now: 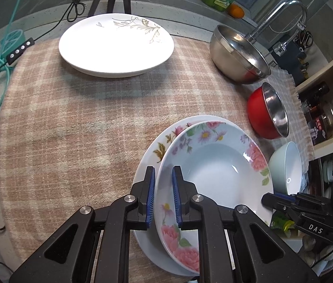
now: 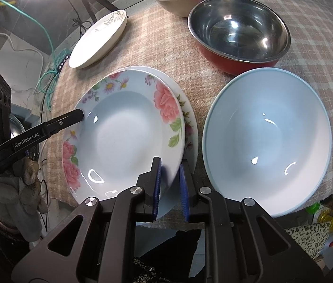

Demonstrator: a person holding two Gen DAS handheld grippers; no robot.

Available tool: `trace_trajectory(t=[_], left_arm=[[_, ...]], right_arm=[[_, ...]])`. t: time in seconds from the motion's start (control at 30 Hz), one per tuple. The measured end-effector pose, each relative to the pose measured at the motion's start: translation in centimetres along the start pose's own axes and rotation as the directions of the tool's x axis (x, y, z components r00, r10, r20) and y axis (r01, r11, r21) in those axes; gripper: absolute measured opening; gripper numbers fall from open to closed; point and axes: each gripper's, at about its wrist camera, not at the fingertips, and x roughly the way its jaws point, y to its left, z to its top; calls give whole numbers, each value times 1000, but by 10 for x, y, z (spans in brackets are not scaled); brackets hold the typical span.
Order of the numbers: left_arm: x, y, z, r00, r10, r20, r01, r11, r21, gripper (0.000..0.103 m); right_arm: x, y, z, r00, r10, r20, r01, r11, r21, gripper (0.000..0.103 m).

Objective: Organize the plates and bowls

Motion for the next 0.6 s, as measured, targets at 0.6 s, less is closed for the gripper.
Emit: trace_trajectory(t=[0.6], left_arm=[[-3, 1, 0, 1000, 20, -3, -20, 1000, 18, 13]], right_arm=[[4, 23, -6, 997, -70, -25, 67, 992, -104, 33]])
